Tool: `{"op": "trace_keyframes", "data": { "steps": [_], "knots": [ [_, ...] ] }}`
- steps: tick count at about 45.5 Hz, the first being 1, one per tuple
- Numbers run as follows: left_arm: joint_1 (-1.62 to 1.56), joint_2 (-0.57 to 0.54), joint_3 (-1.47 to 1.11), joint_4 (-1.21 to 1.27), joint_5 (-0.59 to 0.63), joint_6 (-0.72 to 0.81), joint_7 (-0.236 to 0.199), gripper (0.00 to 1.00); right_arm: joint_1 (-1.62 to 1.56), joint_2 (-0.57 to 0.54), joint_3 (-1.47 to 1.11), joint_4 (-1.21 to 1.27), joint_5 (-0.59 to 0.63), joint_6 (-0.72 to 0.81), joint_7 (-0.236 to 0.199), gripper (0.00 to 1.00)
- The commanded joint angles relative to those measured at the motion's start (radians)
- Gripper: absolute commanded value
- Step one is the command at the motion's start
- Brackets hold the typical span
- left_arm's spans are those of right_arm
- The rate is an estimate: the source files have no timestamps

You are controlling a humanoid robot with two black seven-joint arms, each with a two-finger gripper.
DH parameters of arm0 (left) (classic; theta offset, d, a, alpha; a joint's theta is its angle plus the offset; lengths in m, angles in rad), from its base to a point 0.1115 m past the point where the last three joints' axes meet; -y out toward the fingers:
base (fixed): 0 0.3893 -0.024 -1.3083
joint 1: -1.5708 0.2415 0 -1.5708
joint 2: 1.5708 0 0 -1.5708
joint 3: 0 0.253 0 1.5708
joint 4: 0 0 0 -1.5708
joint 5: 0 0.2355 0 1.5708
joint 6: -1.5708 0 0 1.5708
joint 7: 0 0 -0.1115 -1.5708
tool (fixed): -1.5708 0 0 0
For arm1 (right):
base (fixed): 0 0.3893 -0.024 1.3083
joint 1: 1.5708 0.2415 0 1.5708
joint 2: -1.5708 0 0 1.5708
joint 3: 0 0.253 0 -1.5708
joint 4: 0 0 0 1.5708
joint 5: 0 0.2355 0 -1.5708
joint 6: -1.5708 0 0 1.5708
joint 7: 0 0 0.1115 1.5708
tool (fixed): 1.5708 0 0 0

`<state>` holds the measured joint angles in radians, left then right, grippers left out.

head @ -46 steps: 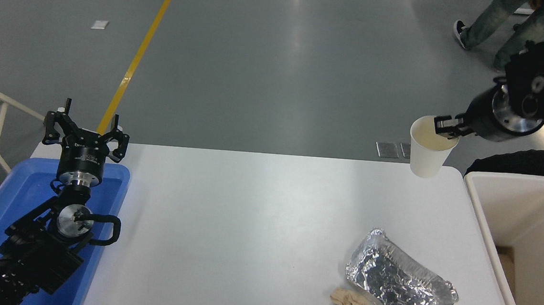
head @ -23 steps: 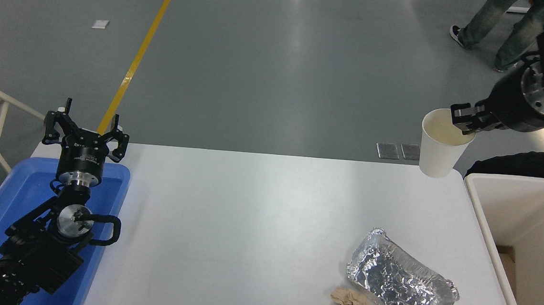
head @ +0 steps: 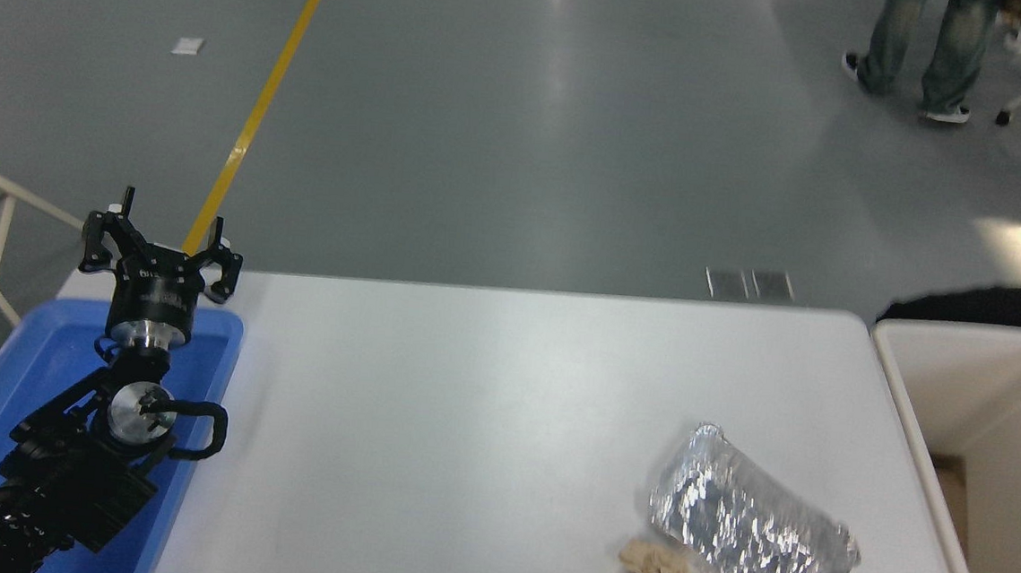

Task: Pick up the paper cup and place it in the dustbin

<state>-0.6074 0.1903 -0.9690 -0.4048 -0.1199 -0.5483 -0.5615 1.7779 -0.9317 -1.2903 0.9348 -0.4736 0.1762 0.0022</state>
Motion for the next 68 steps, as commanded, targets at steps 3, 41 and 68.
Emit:
{"op": "trace_keyframes", "data": {
  "steps": [3,41,68],
  "knots": [
    [0.000,0.000,0.001,0.000,0.000,-0.001,0.000,0.99,-0.521,-0.069,0.402,-0.181,0.032,-0.107,0.001,0.00],
    [0.000,0.000,0.000,0.000,0.000,0.001,0.000,0.99,-1.137,0.409,0.752,-0.669,0.467,-0.215,-0.005,0.00],
    [-0.002,0.000,0.003,0.000,0.002,-0.001,0.002,0.99,-0.560,0.076,0.497,-0.153,0.170,-0.199,0.004,1.00]
  ]
}}
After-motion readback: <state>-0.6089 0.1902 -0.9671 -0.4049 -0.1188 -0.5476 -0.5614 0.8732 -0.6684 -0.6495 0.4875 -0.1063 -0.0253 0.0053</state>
